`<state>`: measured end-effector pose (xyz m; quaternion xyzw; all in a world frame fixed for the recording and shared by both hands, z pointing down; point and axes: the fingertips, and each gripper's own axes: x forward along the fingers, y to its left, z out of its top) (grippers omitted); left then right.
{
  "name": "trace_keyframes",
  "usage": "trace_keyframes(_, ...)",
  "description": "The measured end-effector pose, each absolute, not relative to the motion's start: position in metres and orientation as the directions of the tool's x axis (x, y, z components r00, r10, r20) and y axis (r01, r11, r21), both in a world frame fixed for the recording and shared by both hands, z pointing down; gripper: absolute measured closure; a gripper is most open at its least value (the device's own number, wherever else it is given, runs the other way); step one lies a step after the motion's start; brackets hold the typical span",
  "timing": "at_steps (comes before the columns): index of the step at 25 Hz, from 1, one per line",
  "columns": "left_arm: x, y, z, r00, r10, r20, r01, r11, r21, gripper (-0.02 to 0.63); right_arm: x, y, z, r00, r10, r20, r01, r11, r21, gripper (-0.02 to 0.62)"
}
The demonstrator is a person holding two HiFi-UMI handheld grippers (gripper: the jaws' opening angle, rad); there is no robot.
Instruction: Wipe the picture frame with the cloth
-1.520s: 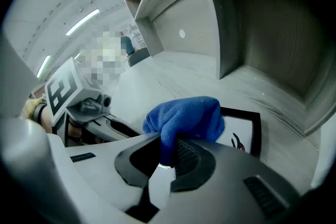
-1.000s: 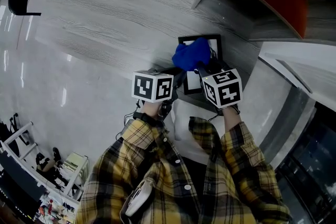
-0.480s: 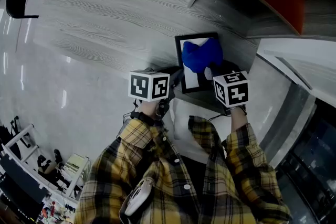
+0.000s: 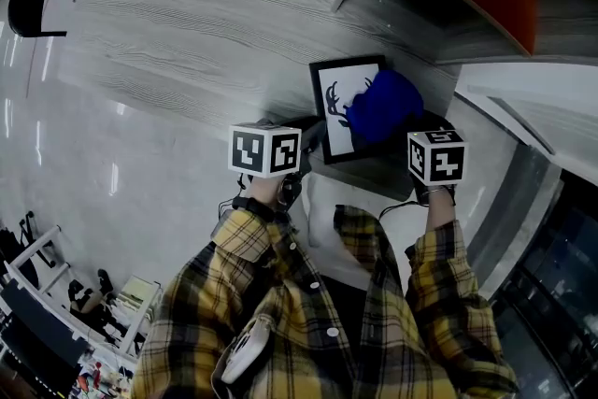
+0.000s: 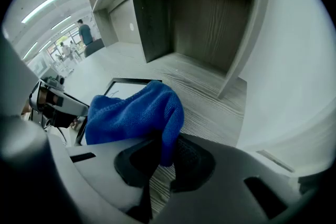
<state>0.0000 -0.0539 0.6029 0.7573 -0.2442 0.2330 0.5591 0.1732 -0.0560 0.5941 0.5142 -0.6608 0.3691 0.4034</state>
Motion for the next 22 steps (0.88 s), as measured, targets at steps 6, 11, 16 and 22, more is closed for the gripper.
trace_keyframes(6, 0.001, -0.054, 0.603, 0.773, -0.107, 0.625, -0.629, -0.257, 0.734, 0.538, 0.152, -0.054, 0.548, -0.219, -0.449, 0.866, -0.957, 0.274, -0.100, 0.555)
trace_keyframes(11, 0.000, -0.055, 0.603, 0.771, -0.108, 0.628, -0.632, -0.259, 0.731, 0.538, 0.083, -0.046, 0.478, -0.427, -0.469, 0.774, -0.869, 0.450, -0.207, 0.555)
trace_keyframes(16, 0.001, -0.054, 0.603, 0.770, -0.111, 0.628, -0.633, -0.262, 0.729, 0.538, 0.026, -0.013, 0.473, -0.628, -0.288, 0.723, -0.733, 0.529, -0.427, 0.555)
trace_keyframes(22, 0.002, -0.055, 0.603, 0.771, -0.111, 0.627, -0.631, -0.260, 0.731, 0.538, 0.004, -0.006, 0.552, -0.615, -0.165, 0.771, -0.737, 0.467, -0.489, 0.555)
